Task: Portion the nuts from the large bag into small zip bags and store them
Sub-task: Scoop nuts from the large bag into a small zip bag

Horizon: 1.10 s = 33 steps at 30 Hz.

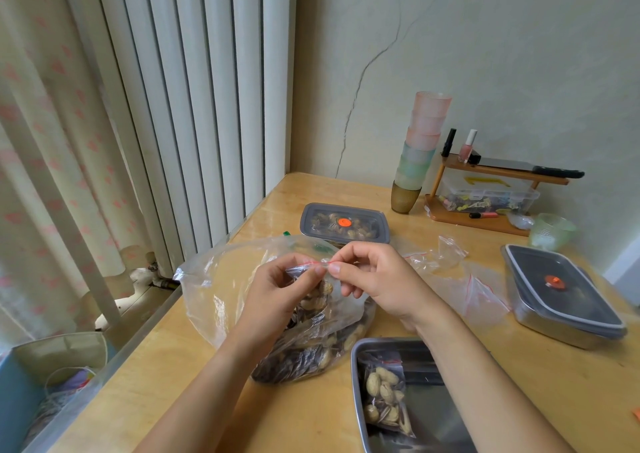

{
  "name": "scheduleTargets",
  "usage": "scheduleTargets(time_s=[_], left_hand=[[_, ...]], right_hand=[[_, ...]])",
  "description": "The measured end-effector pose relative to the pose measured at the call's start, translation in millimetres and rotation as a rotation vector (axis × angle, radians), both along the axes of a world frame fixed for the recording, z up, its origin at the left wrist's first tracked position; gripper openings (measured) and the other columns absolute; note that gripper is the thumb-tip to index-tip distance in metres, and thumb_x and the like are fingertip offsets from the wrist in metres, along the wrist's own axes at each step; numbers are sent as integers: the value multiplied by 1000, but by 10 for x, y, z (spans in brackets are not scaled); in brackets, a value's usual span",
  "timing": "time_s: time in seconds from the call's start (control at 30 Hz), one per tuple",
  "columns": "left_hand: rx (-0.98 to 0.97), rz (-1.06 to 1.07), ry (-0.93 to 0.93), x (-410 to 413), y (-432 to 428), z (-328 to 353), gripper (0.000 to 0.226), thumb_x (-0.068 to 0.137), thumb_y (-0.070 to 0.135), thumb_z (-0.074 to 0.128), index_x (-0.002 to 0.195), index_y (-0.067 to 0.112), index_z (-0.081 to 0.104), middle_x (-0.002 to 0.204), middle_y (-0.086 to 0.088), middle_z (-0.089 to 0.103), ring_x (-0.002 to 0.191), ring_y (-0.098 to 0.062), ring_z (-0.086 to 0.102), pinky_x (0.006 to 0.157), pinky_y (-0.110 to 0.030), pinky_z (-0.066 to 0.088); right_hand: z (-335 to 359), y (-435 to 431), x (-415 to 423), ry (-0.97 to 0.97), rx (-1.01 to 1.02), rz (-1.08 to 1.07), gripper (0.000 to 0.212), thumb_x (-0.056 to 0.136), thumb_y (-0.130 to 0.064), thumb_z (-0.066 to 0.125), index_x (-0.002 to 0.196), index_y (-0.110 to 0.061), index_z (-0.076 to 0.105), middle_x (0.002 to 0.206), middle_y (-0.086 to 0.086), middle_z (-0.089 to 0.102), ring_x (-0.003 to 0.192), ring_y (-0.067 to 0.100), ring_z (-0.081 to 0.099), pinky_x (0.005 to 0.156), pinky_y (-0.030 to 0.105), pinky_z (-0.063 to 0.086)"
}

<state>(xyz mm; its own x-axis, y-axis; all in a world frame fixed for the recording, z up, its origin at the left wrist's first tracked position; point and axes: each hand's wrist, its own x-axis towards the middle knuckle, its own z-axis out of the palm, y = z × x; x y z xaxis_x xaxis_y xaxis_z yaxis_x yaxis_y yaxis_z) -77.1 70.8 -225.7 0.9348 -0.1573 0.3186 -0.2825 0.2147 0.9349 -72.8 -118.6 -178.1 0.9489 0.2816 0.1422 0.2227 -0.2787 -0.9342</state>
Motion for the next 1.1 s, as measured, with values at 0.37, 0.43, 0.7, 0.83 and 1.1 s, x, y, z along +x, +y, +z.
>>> scheduleTargets(time_s=[0.37,0.43,0.7,0.83,1.1], left_hand=[[-41,3,1,5,-17,-16,13,96,8,69,94,-4,68,72,-10,59,63,-18,52,58,-26,46],[-42,14,-2,2,-13,-14,14,96,9,69,95,-5,68,72,-12,59,64,-19,51,58,-26,46],[-32,28,-1,14,-18,-23,12,95,10,70,94,-2,70,72,-17,57,65,-24,50,57,-29,45],[6,53,-24,21,-17,-28,14,95,14,72,93,1,72,73,-11,63,66,-20,55,61,-30,47],[-22,11,-2,4,-30,-27,12,95,10,71,91,-1,69,70,-12,59,62,-20,52,58,-28,46]], right_hand=[[-6,-4,18,40,32,-34,8,97,-15,70,93,-8,74,75,7,66,69,17,62,61,25,48],[-10,2,16,28,17,-42,6,96,-13,71,93,-8,74,75,6,68,68,15,63,61,25,49],[-17,26,5,-23,-5,-78,4,95,-8,71,91,-9,73,70,-1,67,63,11,63,60,22,48],[-22,41,8,-57,-32,-98,6,95,-8,71,90,-9,72,67,-7,66,62,11,63,59,18,47],[-21,70,-2,-82,-101,-103,9,95,-5,67,87,-10,69,63,-9,63,61,10,62,59,18,46]])
